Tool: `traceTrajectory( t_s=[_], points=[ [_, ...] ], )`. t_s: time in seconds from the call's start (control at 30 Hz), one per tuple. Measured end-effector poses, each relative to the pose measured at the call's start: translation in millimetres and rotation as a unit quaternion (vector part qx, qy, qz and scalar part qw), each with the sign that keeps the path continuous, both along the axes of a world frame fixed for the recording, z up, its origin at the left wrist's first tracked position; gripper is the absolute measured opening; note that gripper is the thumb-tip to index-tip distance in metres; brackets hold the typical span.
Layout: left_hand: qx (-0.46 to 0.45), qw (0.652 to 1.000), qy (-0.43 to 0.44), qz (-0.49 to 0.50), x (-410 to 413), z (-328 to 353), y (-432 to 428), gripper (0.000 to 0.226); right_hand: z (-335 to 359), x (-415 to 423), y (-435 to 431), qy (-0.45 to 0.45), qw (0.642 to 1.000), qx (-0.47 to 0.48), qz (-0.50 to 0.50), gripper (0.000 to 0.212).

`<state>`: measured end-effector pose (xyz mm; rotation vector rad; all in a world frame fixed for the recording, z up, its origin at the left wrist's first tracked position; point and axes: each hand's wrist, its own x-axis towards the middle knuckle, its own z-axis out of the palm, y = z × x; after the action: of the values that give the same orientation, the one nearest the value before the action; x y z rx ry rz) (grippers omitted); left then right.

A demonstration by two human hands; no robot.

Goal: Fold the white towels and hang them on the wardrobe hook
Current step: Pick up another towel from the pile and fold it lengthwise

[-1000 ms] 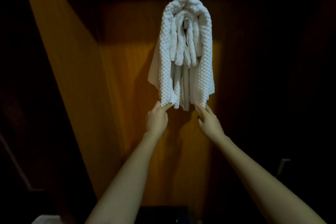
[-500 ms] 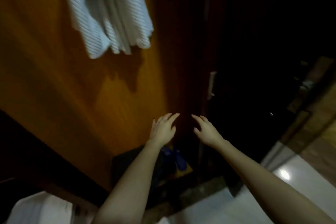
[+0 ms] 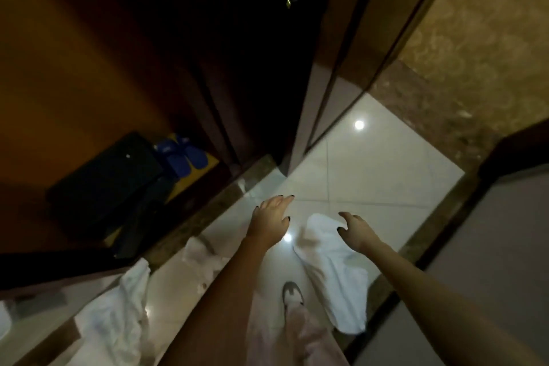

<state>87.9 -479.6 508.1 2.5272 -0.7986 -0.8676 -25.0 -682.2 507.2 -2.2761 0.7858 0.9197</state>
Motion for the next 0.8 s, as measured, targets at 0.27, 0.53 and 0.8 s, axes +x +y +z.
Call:
traceTrajectory(
  t_s=[0.27, 0.53, 0.8],
  points=[
    [0.032, 0.987, 0.149, -0.042, -72.2, -164.9, -50.0, 0.053, -150.5, -80.1, -21.9, 0.041, 0.997, 0.022, -0.062, 0.063],
    [0.074, 0.981, 0.181, -0.012, -76.7, -389.0, -70.3, 0.056, -365.3, -93.1, -27.1, 0.056, 0.989, 0.035, -0.135, 0.058],
    [0.014, 0.966, 0.212, 0.145, -97.8, -579.1, -86.4, 0.053, -552.6, -100.4, -56.5, -0.02, 0.966, -0.033, -0.257, 0.057]
  ],
)
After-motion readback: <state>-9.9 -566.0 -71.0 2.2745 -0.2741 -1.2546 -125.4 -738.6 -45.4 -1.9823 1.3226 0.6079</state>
